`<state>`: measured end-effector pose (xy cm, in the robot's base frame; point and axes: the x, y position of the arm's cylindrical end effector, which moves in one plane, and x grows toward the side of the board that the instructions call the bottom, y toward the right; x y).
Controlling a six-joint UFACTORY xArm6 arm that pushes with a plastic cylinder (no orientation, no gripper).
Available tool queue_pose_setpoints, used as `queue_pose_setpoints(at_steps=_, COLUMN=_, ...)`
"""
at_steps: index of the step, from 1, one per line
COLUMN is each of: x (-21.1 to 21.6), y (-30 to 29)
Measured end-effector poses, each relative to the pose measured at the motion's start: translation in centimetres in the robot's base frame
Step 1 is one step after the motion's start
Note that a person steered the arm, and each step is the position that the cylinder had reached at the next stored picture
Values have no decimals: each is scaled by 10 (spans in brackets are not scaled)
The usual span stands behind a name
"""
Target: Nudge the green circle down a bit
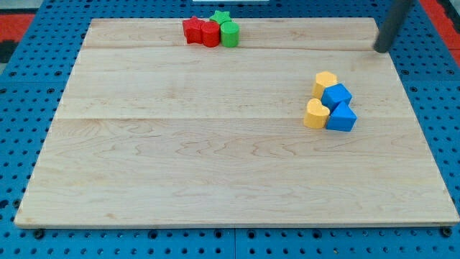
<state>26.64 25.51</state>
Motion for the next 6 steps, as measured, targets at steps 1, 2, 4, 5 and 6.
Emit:
queue_pose_setpoints(at_steps=1, x=-28, y=-81)
queue_pose_setpoints(at_steps=2, x=-30, y=-167)
queue_pose_setpoints(at_steps=4, x=-54, y=-205)
queue_pose_setpoints(at_steps=5, x=-65, y=-237)
queue_pose_setpoints(at_steps=6, x=-55, y=-265)
